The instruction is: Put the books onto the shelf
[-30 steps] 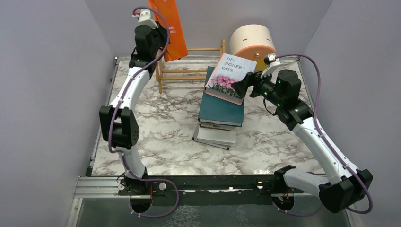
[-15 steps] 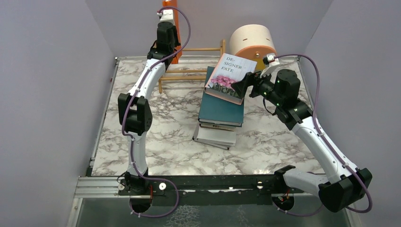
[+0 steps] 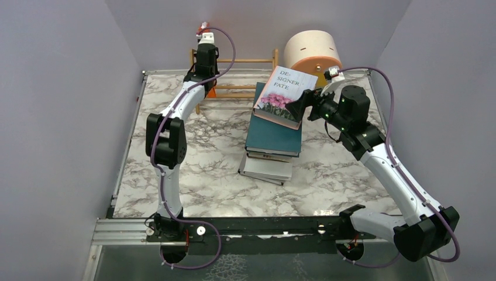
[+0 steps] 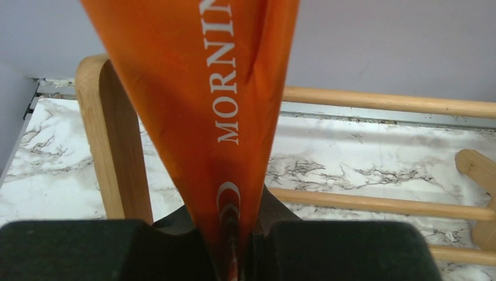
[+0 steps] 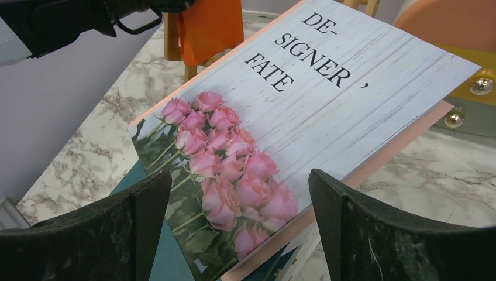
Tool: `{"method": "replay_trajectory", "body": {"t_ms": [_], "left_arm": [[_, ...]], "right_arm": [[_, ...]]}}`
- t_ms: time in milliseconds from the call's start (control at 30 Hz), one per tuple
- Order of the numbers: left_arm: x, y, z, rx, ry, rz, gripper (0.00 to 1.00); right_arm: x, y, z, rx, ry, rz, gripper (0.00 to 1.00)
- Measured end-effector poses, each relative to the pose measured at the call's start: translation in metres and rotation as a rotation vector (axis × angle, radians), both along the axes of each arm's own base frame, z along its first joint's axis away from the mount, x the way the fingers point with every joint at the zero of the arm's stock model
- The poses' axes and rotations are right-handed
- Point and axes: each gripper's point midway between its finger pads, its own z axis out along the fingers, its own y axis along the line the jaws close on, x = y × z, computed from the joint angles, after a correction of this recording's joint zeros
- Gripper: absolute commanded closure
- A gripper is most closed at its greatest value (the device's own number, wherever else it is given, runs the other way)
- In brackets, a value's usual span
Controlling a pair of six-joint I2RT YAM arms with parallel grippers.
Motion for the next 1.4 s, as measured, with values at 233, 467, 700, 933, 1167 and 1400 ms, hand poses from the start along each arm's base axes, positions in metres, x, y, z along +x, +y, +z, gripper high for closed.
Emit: {"method": "replay_trajectory", "body": {"t_ms": [233, 467, 700, 933, 1167, 1400], "left_arm": [[-0.011, 0.015, -0.001, 0.012, -0.032, 0.029, 1.00], [-0.015, 0.026, -0.001, 0.024, -0.045, 0.047, 1.00], [-0.021, 0.029, -0.001, 0.036, -0.032, 0.047, 1.00], [-0.024, 0.031, 0.006, 0.035, 0.016, 0.024, 1.00], [-0.030, 0.029, 0.019, 0.031, 0.064, -0.005, 1.00], [-0.036, 0.027, 0.020, 0.032, 0.109, -0.023, 1.00]], "right_arm": [[0.000, 0.000, -0.002, -0.001, 0.004, 0.001, 0.14], [0.000, 0.000, -0.003, -0.001, 0.005, 0.003, 0.14], [-0.001, 0.001, -0.003, -0.001, 0.005, 0.004, 0.14], [-0.001, 0.001, -0.002, 0.000, 0.005, 0.010, 0.14], [-0.002, 0.002, -0.002, 0.001, 0.005, 0.013, 0.14], [-0.002, 0.003, -0.002, 0.002, 0.006, 0.019, 0.14]]}}
